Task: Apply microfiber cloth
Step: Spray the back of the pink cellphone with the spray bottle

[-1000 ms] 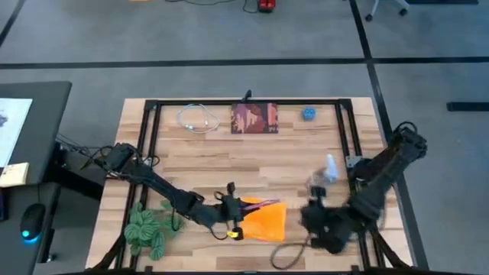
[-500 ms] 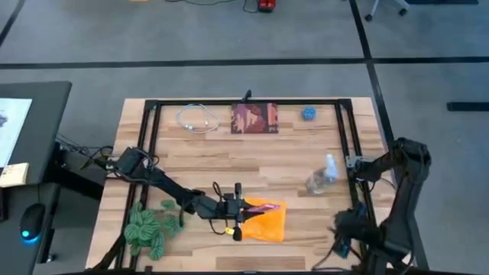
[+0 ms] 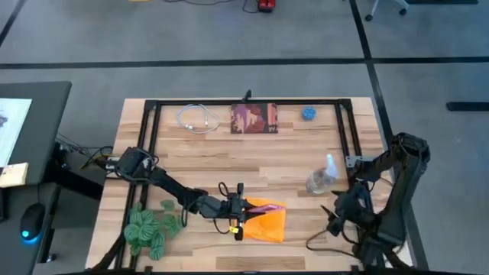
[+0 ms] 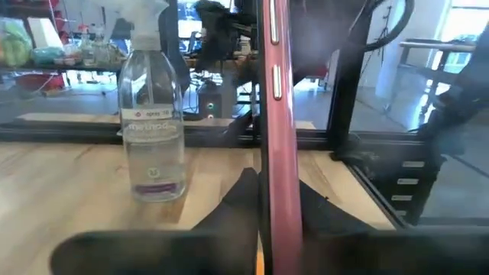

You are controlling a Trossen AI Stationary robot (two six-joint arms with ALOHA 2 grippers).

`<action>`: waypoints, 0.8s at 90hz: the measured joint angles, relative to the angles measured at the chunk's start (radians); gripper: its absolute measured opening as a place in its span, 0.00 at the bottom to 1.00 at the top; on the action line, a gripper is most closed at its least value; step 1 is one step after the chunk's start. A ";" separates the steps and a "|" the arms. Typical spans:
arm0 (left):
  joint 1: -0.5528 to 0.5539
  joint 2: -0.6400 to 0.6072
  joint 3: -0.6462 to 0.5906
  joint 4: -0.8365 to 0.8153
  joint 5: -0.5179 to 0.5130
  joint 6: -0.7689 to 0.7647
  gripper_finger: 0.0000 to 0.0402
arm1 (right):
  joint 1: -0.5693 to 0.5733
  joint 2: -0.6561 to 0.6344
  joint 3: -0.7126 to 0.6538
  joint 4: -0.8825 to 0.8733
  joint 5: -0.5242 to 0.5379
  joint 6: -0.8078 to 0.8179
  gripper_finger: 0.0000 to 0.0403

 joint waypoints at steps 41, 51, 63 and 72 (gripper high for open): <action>0.002 0.000 -0.001 -0.028 0.004 -0.014 0.02 | -0.150 -0.315 -0.008 0.000 -0.051 -0.190 0.70; 0.002 0.000 -0.001 -0.030 0.004 -0.015 0.02 | -0.187 -0.378 -0.008 -0.003 -0.147 -0.196 0.70; 0.002 0.000 -0.001 -0.033 0.005 -0.013 0.02 | -0.222 -0.421 -0.008 -0.002 -0.182 -0.210 0.70; 0.002 0.000 -0.001 -0.034 0.005 -0.009 0.02 | -0.251 -0.425 -0.008 -0.002 -0.181 -0.249 0.70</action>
